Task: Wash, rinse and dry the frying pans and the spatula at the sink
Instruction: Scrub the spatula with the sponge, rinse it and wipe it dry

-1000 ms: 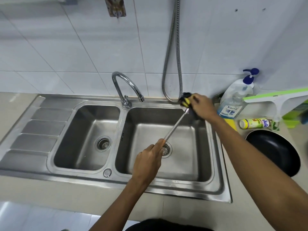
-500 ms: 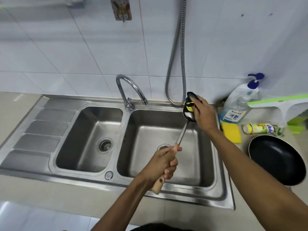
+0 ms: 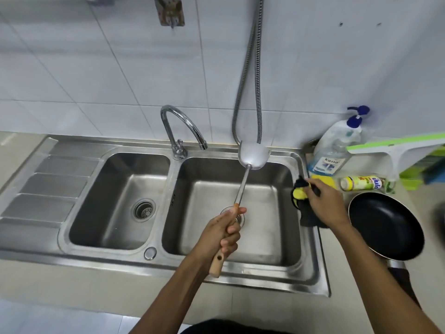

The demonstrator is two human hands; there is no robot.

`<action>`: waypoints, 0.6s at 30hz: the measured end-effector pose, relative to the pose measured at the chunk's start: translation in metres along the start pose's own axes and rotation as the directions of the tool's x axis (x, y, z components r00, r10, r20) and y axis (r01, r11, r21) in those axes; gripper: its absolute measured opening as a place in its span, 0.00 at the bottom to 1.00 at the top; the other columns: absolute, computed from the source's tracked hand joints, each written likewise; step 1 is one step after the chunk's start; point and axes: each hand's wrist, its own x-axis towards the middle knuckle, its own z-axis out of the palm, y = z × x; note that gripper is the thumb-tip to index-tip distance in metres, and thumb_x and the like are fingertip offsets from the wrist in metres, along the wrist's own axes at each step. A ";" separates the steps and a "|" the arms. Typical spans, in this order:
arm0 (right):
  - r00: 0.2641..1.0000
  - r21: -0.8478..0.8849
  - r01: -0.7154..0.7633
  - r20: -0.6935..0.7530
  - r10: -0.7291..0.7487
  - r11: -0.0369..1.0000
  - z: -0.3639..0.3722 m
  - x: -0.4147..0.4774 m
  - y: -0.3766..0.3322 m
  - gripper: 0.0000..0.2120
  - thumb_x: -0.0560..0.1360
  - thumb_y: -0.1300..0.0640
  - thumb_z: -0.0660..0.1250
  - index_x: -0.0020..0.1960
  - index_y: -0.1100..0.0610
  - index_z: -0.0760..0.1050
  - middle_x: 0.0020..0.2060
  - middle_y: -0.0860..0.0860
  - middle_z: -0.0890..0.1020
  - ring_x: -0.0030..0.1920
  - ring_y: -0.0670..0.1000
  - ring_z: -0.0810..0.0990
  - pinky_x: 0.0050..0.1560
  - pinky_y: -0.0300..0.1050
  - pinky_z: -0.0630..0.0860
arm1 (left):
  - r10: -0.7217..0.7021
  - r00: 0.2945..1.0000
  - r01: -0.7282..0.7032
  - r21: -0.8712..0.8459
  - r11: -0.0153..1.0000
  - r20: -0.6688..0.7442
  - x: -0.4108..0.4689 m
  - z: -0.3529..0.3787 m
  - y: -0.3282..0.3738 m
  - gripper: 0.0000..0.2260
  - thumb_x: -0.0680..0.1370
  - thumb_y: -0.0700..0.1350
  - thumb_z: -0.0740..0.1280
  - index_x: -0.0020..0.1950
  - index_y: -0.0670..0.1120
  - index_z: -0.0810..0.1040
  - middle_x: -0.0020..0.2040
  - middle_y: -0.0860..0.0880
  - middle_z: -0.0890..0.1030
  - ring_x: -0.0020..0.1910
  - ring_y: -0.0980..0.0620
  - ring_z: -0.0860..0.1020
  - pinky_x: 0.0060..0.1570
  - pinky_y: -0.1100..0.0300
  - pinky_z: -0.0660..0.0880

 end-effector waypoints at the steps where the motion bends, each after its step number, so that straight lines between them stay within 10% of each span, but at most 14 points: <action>1: 1.000 -0.044 -0.006 0.000 0.006 0.999 -0.003 -0.017 0.011 0.12 0.78 0.60 0.70 0.62 0.56 0.81 0.52 0.58 0.86 0.52 0.61 0.83 0.51 0.48 0.74 | -0.006 1.000 0.006 0.001 1.000 -0.002 0.001 0.002 -0.002 0.19 0.85 0.51 0.63 0.69 0.39 0.74 0.33 0.51 0.66 0.21 0.59 0.61 0.18 0.68 0.62; 9: 0.987 -0.262 -0.156 -0.009 0.160 0.952 0.008 -0.159 0.106 0.21 0.77 0.60 0.71 0.70 0.53 0.77 0.63 0.57 0.80 0.61 0.61 0.79 0.59 0.54 0.76 | -0.058 0.998 0.060 -0.046 0.997 0.033 0.007 0.016 -0.018 0.17 0.84 0.49 0.64 0.69 0.41 0.75 0.34 0.51 0.67 0.22 0.60 0.62 0.18 0.68 0.61; 15: 0.964 -0.497 -0.176 0.087 0.250 0.850 0.033 -0.195 0.117 0.33 0.82 0.37 0.43 0.82 0.52 0.54 0.77 0.61 0.66 0.76 0.65 0.65 0.71 0.64 0.68 | -0.100 0.993 0.103 -0.057 0.993 0.058 0.013 0.019 -0.037 0.14 0.84 0.47 0.64 0.68 0.43 0.74 0.34 0.51 0.69 0.22 0.59 0.63 0.18 0.68 0.62; 18: 0.921 -0.462 -0.316 0.060 0.385 0.829 0.019 -0.188 0.085 0.34 0.81 0.37 0.58 0.82 0.49 0.55 0.79 0.62 0.60 0.77 0.68 0.59 0.72 0.68 0.63 | -0.130 0.990 0.132 -0.021 0.991 0.062 0.017 0.024 -0.051 0.15 0.84 0.49 0.65 0.68 0.46 0.75 0.36 0.52 0.71 0.24 0.59 0.64 0.19 0.67 0.65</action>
